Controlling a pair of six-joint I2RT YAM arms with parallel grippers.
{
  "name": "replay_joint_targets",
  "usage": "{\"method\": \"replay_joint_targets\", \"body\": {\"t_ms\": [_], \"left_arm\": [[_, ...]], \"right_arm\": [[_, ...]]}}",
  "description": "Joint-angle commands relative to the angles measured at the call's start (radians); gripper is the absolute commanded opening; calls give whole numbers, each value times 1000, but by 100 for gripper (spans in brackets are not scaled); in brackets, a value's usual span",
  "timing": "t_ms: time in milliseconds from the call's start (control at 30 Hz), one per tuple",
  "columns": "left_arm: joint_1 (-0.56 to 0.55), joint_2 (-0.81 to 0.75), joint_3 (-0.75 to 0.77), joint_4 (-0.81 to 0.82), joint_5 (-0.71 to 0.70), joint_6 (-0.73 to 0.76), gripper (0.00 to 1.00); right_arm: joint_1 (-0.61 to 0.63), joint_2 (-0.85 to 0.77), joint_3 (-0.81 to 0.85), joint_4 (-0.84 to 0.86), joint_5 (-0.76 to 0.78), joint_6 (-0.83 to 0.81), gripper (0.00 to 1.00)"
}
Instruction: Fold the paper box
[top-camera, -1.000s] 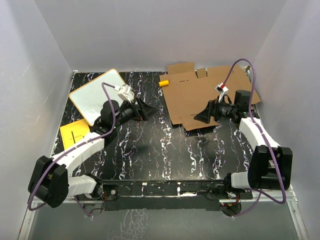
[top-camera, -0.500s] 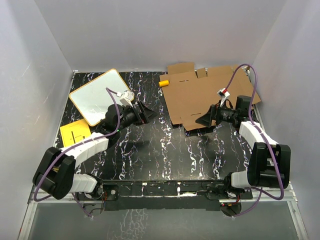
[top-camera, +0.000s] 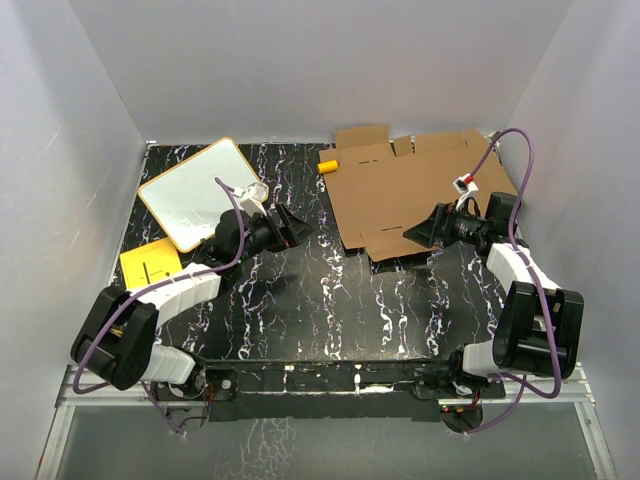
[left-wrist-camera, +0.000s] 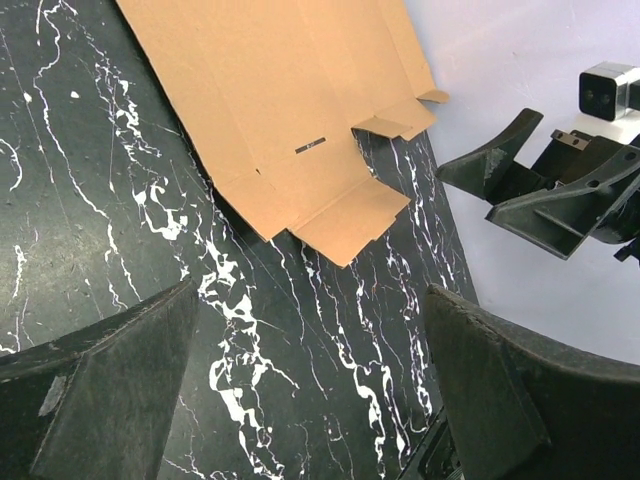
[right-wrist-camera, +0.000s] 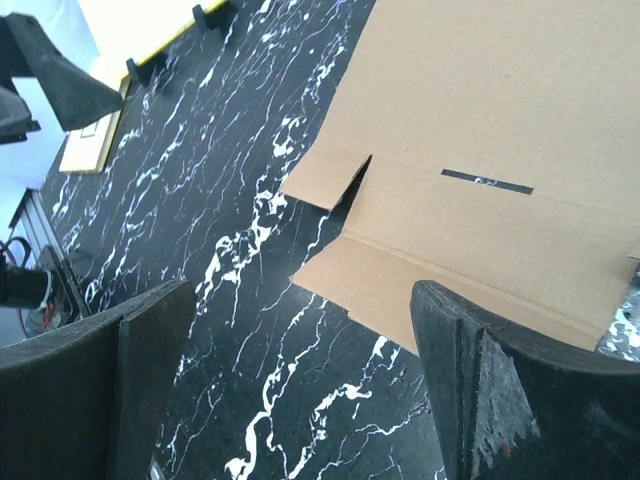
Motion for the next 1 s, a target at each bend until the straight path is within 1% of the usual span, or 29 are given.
{"method": "replay_joint_targets", "body": {"t_ms": [0,100,233,300,400,533,767,967], "left_arm": [[6,-61,3,10,-30,22,92],[6,-86,-19,22,-30,17,92],[7,-126,-62,76,-44,10,92],[8,-142,-71,87,-52,18,92],[10,-162,-71,86,-63,37,92],[12,-168,-82,90,-77,50,93],[17,-157,-117,123,-87,42,93],[18,-139,-108,129,-84,46,93]], "right_arm": [[-30,-32,-19,122,10,91,98],[-46,-41,-39,154,58,158,98],[-82,-46,-61,190,178,292,98],[-111,-41,-63,198,184,336,98],[-152,-32,-71,224,154,393,98],[-155,-20,-88,246,154,398,98],[-156,-9,-92,241,119,340,98],[-156,6,-72,186,226,346,98]]}}
